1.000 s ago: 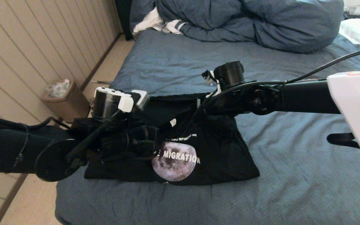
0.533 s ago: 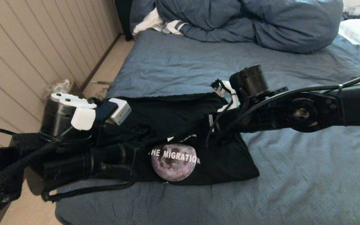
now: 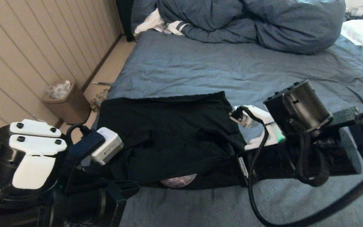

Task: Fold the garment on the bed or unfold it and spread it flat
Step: Fold the black T-shirt

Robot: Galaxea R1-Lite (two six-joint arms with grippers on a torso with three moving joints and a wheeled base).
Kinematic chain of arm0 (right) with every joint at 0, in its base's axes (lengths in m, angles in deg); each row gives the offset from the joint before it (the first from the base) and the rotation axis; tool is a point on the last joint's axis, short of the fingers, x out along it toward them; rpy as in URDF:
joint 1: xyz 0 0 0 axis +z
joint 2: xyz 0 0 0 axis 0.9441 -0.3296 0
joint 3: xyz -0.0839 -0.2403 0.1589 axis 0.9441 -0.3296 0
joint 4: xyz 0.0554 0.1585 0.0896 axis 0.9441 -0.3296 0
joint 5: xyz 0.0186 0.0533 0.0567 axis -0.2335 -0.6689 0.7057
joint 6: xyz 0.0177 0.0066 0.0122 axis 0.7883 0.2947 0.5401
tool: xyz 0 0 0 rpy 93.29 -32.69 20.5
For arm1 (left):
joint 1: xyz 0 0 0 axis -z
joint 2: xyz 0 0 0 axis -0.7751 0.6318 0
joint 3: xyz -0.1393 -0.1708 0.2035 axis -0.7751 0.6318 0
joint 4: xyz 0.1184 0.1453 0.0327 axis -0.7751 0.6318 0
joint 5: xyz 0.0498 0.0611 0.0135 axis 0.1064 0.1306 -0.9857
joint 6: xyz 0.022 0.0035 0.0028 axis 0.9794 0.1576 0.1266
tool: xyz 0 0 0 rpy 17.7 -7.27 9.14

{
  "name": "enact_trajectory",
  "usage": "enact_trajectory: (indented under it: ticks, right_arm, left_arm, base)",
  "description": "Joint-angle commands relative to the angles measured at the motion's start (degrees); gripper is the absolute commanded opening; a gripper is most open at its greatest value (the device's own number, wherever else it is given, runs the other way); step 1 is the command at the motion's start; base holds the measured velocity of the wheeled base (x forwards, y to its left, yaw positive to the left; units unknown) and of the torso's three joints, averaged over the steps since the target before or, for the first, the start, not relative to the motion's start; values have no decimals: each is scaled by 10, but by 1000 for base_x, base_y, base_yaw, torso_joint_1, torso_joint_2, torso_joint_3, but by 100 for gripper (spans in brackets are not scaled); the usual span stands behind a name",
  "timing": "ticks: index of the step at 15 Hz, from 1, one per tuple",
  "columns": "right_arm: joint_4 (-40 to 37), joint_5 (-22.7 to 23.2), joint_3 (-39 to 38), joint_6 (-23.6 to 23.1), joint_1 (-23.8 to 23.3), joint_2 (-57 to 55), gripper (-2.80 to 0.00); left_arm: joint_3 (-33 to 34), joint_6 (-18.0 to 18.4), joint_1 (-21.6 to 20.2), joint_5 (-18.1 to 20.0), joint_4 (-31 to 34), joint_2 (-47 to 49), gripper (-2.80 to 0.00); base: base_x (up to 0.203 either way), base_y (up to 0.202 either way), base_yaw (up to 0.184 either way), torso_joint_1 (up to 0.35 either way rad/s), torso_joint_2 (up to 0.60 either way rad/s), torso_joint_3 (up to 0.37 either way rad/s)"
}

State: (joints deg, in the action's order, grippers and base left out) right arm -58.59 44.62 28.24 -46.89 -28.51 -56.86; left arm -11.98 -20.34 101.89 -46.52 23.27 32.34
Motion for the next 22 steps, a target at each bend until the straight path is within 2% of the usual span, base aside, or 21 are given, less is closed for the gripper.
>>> enact_trajectory:
  ticks: [1,4,7,9,12,17,19,22]
  right_arm:
    - [-22,0,-30,1,24,50,-280]
    - [-64,-1,-79,-2,54,101,-280]
    - [-89,-1,-124,-3,69,152,-280]
    - [-130,0,-127,-1,100,166,-280]
    - [-144,0,-135,-1,129,176,-280]
    - [-139,-3,-133,0,139,182,-280]
    - [-140,-13,-92,-5,119,177,-280]
    - [-138,-19,-2,-50,10,145,-280]
  left_arm:
    - [4,-5,25,0,34,-38,-280]
    - [1,-35,68,0,106,-74,-280]
    - [16,-39,75,2,129,-87,-280]
    - [13,-54,102,3,143,-84,-280]
    - [1,-75,152,3,163,-81,-280]
    - [-14,-76,161,-6,164,-85,-280]
    - [-70,-72,144,-32,166,-82,-280]
    - [-167,-27,6,-44,164,-64,-280]
  base:
    - [0,0,0,0,0,0]
    - [0,0,0,0,0,0]
    - [0,0,0,0,0,0]
    - [0,0,0,0,0,0]
    - [0,0,0,0,0,0]
    - [0,0,0,0,0,0]
    - [0,0,0,0,0,0]
    - [0,0,0,0,0,0]
